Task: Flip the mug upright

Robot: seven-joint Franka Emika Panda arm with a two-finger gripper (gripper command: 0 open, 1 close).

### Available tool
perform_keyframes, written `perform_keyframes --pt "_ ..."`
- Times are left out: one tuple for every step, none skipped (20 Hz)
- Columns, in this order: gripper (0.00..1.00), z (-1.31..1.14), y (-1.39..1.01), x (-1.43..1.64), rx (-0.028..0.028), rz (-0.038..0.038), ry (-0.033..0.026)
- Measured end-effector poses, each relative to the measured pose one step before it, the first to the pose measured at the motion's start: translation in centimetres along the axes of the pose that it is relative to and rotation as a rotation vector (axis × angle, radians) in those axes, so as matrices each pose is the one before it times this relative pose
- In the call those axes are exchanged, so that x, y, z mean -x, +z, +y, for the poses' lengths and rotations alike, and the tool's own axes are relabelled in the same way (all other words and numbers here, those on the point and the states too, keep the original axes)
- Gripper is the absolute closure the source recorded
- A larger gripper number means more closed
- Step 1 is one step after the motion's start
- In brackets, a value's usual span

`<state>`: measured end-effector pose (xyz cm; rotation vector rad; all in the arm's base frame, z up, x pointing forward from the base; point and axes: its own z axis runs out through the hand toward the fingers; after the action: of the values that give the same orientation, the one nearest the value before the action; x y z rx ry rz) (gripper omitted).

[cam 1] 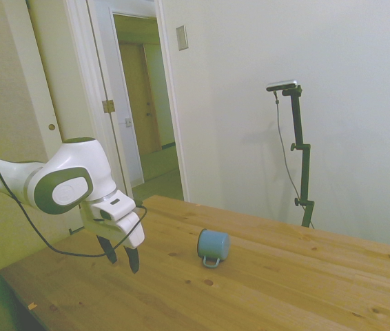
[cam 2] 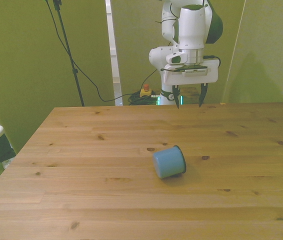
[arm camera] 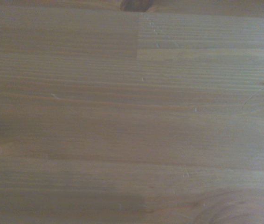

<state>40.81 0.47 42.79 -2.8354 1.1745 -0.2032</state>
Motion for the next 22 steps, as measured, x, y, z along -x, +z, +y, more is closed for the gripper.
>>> perform_keyframes --pt "0.00 -0.014 0.013 -0.017 0.00070 -0.00040 -0.00027" --pt "0.00 0.000 0.016 -0.033 0.00219 0.00002 -0.00116" --pt "0.00 -0.144 -0.305 -0.291 0.00016 0.01059 -0.00422" --pt "0.00 -0.318 -0.835 -0.823 -0.00203 0.02428 0.00157" --pt "0.00 -0.402 -1.038 -1.213 0.00018 0.03409 0.01060" --pt "0.00 -0.445 -0.864 -1.323 0.00161 0.02856 0.00605" --pt "0.00 -0.460 -0.620 -1.272 0.00597 0.02880 0.00926" --pt "0.00 -0.618 -0.413 -1.231 0.00852 0.03094 0.00928" --pt "0.00 -0.802 -0.164 -1.166 0.01101 0.03190 0.00834" --pt "0.00 -0.942 0.059 -1.007 0.01233 0.03362 0.00790" --pt "0.00 -1.010 0.366 -0.792 0.01594 0.02972 0.00557" --pt "0.00 -1.071 0.453 -0.702 0.01164 0.02488 0.00319" --pt "0.00 -1.054 0.545 -0.587 0.01095 0.02034 0.00624" --pt "0.00 -1.030 0.499 -0.415 0.00671 0.01306 0.00184" --pt "0.00 -1.045 0.397 -0.315 0.00518 0.01442 0.00101" --pt "0.00 -0.976 0.332 -0.159 0.00648 0.01858 0.00190" --pt "0.00 -0.896 0.288 -0.022 0.00673 0.01804 0.00306" --pt "0.00 -0.695 0.213 0.040 0.00821 0.01603 0.00908" --pt "0.00 -0.722 -0.094 0.056 0.00876 0.01255 0.01622" --pt "0.00 -0.005 -0.025 -0.007 0.00099 0.00126 -0.00109" --pt "0.00 -0.057 0.093 0.160 0.00273 0.00270 -0.00736" --pt "0.00 -0.130 0.172 0.342 0.00460 0.00602 -0.01500"
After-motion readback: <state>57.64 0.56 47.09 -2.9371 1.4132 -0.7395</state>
